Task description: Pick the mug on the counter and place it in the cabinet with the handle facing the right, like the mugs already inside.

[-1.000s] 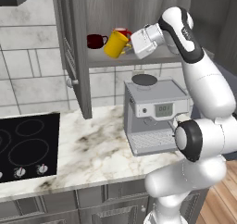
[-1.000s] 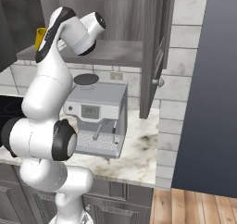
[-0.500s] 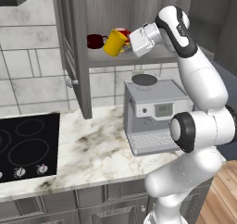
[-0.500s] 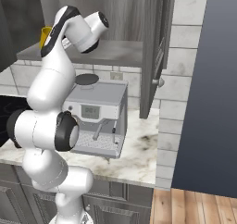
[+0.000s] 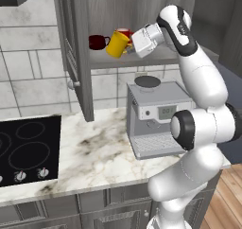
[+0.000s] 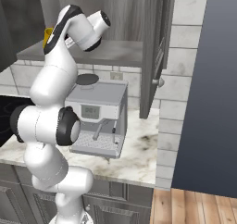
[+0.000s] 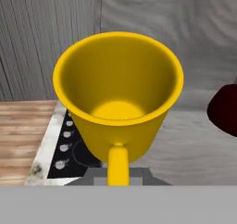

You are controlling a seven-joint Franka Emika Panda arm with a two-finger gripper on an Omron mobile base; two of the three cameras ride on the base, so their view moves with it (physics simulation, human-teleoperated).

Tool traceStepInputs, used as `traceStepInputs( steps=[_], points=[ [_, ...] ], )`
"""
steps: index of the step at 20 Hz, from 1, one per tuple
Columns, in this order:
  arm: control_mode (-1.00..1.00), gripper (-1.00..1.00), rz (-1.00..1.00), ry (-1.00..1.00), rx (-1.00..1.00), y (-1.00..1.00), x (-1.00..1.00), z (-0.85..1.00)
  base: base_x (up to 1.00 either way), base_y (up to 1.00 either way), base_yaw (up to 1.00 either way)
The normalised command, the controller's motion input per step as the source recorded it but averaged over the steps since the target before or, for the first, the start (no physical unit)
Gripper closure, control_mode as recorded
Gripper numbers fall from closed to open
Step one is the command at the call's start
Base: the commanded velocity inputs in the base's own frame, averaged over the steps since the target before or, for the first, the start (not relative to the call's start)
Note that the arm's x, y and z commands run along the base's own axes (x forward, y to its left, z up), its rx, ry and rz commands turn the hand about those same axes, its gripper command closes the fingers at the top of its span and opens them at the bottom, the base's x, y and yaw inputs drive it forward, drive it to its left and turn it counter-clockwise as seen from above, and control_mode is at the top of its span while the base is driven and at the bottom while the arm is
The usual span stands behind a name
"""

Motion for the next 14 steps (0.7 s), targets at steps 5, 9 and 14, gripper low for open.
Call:
traceStepInputs(
  steps=[5,9,14],
  points=[
    [-1.00,1.00,0.00,0.00,-0.01,0.00,0.06,-0.13,0.00,0.00,0.00],
    [-1.00,1.00,0.00,0.00,0.00,-0.01,0.14,-0.13,0.00,0.00,0.00],
    [-1.00,1.00,0.00,0.00,0.00,0.00,0.15,-0.09,0.00,0.00,0.00]
  ],
)
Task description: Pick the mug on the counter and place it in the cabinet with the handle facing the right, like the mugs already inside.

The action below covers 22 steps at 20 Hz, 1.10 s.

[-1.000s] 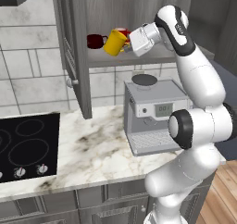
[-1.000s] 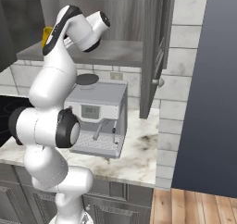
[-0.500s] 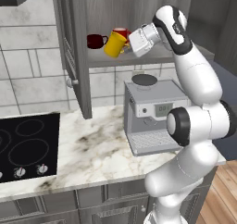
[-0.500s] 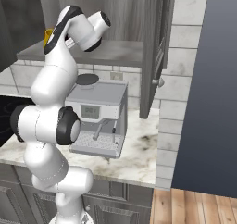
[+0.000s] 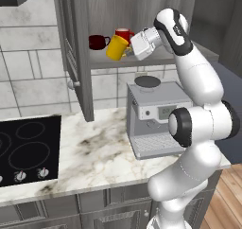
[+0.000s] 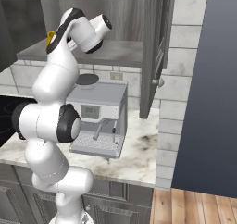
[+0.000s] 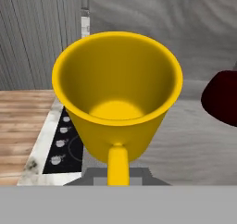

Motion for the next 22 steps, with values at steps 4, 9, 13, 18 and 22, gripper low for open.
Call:
traceStepInputs(
  steps=[4,9,13,18,22],
  points=[
    [-1.00,1.00,0.01,0.00,0.00,0.00,0.08,-0.01,0.00,0.00,0.00],
    [-1.00,1.00,0.01,0.00,0.00,0.00,0.03,0.00,0.00,0.00,0.00],
    [-1.00,-1.00,0.02,0.00,0.00,0.00,0.00,0.00,0.00,0.00,0.00],
    [-1.00,-1.00,0.02,0.00,0.00,-0.01,0.01,0.00,0.00,0.00,0.00],
    [-1.00,-1.00,0.01,0.00,0.00,-0.05,0.00,0.00,0.00,0.00,0.00]
  ],
)
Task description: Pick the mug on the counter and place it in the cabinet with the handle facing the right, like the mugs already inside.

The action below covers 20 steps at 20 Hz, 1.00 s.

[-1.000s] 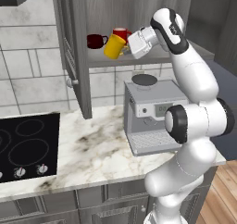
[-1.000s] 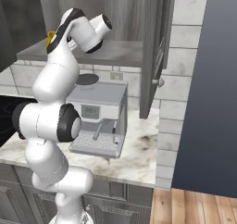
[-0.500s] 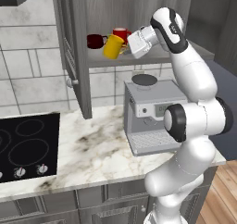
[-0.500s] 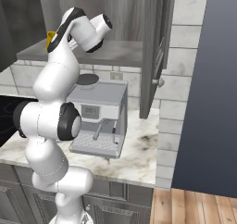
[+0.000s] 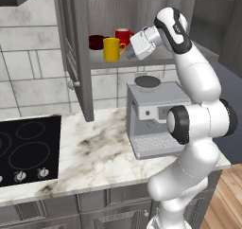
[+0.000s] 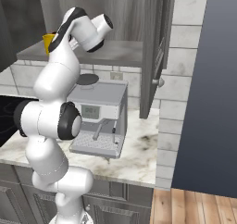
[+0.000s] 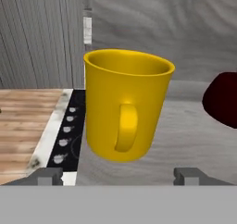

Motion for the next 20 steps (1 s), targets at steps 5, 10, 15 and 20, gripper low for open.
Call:
traceStepInputs(
  steps=[5,10,15,20],
  points=[
    [-1.00,-1.00,-0.03,0.00,0.01,-0.02,-0.15,-0.03,0.00,0.00,0.00],
    [-1.00,-1.00,-0.04,0.00,0.02,0.00,-0.33,-0.07,0.00,0.00,0.00],
    [-1.00,-1.00,0.00,-0.05,0.00,0.06,-0.40,0.00,0.00,0.00,0.00],
    [-1.00,-1.00,0.00,0.00,0.01,0.04,-0.52,0.00,0.00,0.00,0.00]
  ],
)
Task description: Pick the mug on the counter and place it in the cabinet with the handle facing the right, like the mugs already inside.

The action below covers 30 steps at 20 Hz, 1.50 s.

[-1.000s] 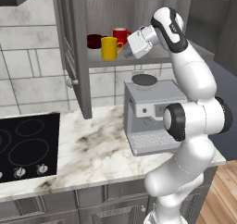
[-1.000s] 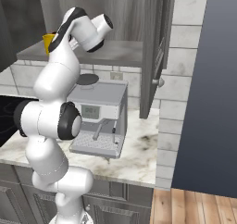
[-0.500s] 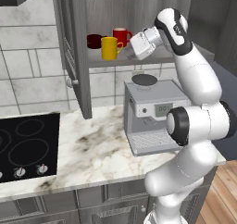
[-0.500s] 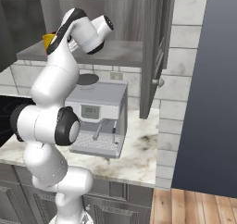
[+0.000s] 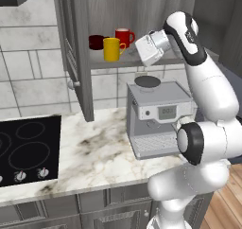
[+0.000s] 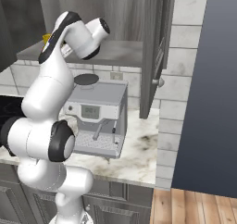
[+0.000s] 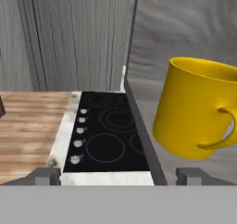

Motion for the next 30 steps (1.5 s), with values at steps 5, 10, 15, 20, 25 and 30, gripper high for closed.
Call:
traceStepInputs(
  steps=[5,10,15,20,25,30],
  points=[
    [-1.00,-1.00,-0.05,0.00,0.02,0.02,-0.79,0.00,0.00,0.00,0.00],
    [-1.00,-1.00,-0.08,0.01,0.00,0.07,-0.80,-0.05,0.00,0.00,0.00],
    [-1.00,-1.00,-0.09,0.00,0.00,0.07,-0.72,-0.11,0.00,0.00,0.00],
    [-1.00,-1.00,-0.08,0.02,-0.15,0.10,-0.73,-0.50,0.00,0.00,0.00],
    [-1.00,-1.00,-0.03,0.00,-0.15,0.05,-0.85,-0.59,0.00,0.00,0.00],
    [-1.00,-1.00,-0.01,0.06,-0.19,0.20,-0.62,-0.92,0.00,0.00,0.00]
  ],
)
